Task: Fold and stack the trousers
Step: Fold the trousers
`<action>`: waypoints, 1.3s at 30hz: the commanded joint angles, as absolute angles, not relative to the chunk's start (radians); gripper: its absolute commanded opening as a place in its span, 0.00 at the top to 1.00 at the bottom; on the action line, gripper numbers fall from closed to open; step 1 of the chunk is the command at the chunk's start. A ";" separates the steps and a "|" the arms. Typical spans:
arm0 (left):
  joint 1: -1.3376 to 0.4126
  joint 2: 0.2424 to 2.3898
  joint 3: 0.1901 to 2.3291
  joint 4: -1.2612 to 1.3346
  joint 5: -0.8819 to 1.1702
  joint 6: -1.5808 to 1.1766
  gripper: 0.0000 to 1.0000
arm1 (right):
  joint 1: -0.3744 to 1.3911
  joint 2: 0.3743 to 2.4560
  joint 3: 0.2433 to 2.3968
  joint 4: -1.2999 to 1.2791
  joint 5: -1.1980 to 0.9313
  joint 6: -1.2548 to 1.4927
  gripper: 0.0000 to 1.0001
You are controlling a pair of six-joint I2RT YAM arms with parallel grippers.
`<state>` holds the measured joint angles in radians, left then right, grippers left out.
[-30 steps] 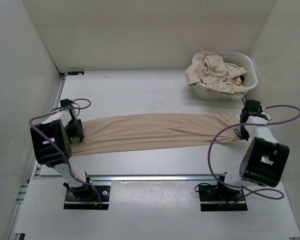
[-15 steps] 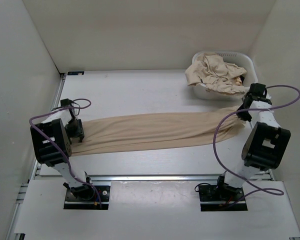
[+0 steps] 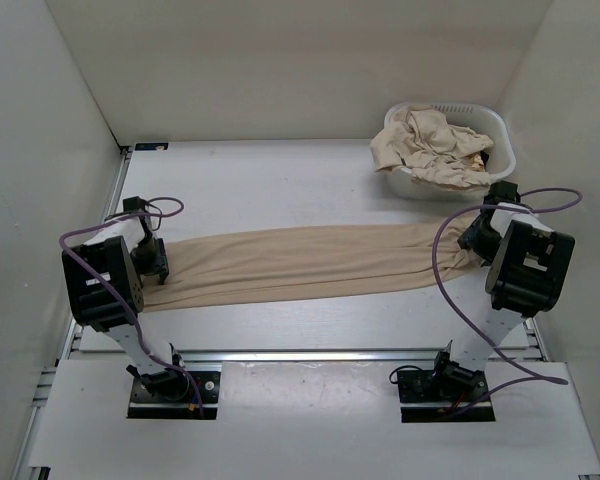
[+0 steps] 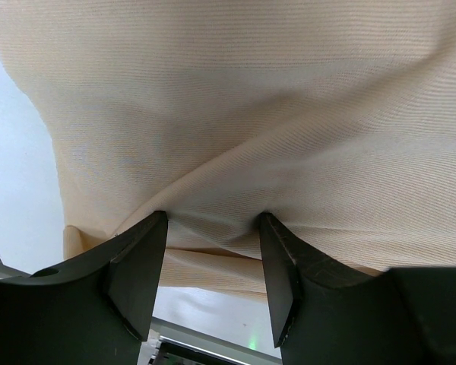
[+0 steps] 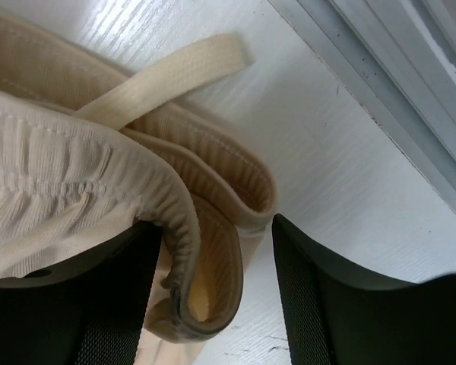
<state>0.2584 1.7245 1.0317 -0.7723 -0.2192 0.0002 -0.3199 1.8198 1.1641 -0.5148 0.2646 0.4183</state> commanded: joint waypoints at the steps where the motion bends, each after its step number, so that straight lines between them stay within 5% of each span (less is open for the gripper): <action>1: 0.259 1.763 1.017 -0.764 -0.262 0.000 0.37 | -0.324 1.890 1.233 -0.506 0.287 0.423 0.35; 6: 0.259 1.772 1.017 -0.764 -0.282 0.000 0.37 | -0.324 2.002 1.307 -0.586 0.287 0.465 0.39; 10: 0.259 1.772 1.017 -0.764 -0.291 0.000 0.37 | -0.324 2.022 1.284 -0.569 0.233 0.486 0.71; 11: 0.259 1.772 1.017 -0.764 -0.291 0.000 0.37 | -0.324 2.022 1.260 -0.557 0.216 0.486 0.89; 14: 0.259 1.772 1.017 -0.764 -0.291 0.000 0.37 | -0.344 1.990 1.221 -0.508 0.181 0.476 1.00; 24: 0.259 1.763 1.046 -0.791 -0.282 0.000 0.36 | -0.362 1.652 1.164 -0.502 0.290 0.502 1.00; 32: 0.259 1.763 1.066 -0.801 -0.253 0.000 0.36 | 0.223 1.468 1.184 -0.699 0.677 0.560 1.00; 39: 0.259 1.781 1.117 -0.810 -0.264 0.000 0.36 | 0.785 1.727 1.425 -0.886 0.788 0.900 1.00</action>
